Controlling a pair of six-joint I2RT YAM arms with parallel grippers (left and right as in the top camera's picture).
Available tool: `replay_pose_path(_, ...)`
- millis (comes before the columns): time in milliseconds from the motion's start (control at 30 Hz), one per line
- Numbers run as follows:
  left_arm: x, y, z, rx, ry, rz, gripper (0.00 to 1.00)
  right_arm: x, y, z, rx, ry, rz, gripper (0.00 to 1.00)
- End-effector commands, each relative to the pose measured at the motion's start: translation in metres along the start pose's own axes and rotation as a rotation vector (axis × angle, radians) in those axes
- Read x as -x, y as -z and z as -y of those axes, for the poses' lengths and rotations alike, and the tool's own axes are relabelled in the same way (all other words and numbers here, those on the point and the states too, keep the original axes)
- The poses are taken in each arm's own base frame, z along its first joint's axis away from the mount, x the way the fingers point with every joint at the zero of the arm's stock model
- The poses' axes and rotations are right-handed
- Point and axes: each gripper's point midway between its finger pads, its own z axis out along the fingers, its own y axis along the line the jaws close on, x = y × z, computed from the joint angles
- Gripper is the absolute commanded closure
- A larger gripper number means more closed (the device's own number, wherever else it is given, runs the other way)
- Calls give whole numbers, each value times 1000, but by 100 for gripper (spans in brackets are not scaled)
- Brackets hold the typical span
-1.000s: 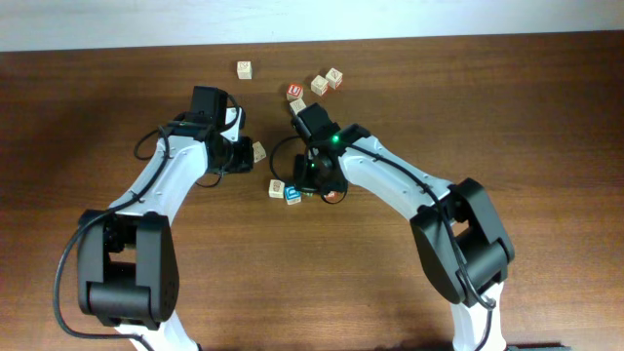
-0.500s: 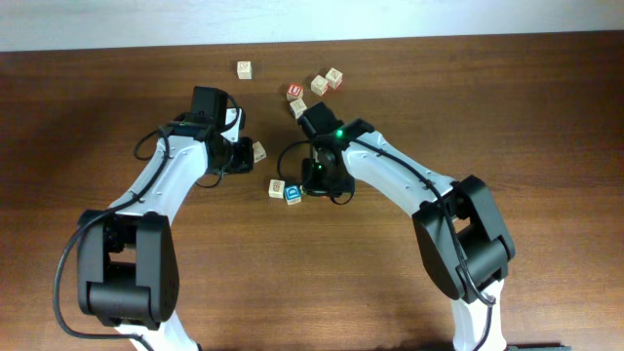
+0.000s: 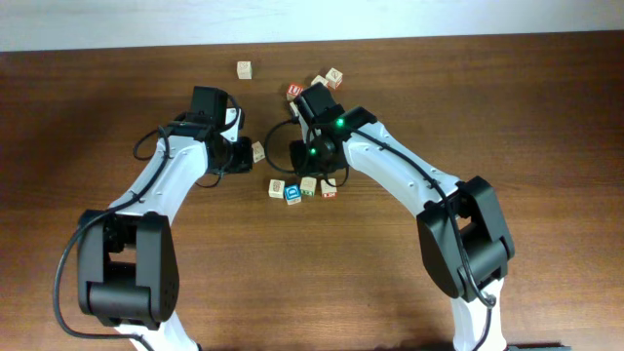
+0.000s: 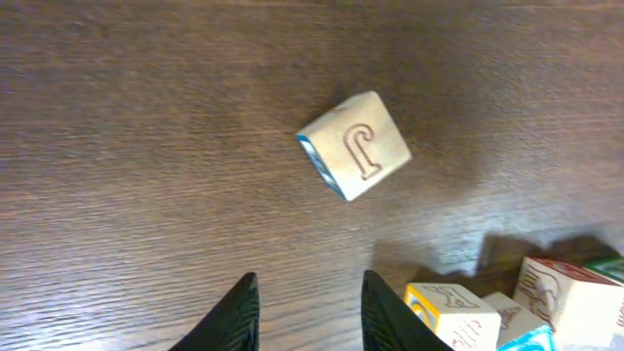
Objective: Rotate 4 blocks
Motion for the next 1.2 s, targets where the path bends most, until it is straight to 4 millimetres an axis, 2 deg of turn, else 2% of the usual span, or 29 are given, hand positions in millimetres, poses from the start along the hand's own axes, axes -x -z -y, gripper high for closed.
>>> replay_pose_path(0,11,5,-7,45,9,35,67,4,-16,1,7,-129,-1,76)
replay_pose_path(300,13,9,-33,63,113,39,73,-2,-25,-6,-21,-167,1,95)
replay_pose_path(467,9,9,-33,65,114,25,76,-11,-36,-6,-23,-170,-38,95)
replay_pose_path(867,6,9,-33,67,116,11,77,-31,-34,4,-72,-187,-112,96)
replay_pose_path(967,6,9,-33,67,116,11,77,-33,-34,0,-50,-169,-127,96)
replay_pose_path(1067,6,9,-33,67,116,11,77,-32,-25,-4,-38,-157,-122,96)
replay_pose_path(1167,6,9,-33,67,116,10,77,-24,-6,-9,-29,-147,-80,96)
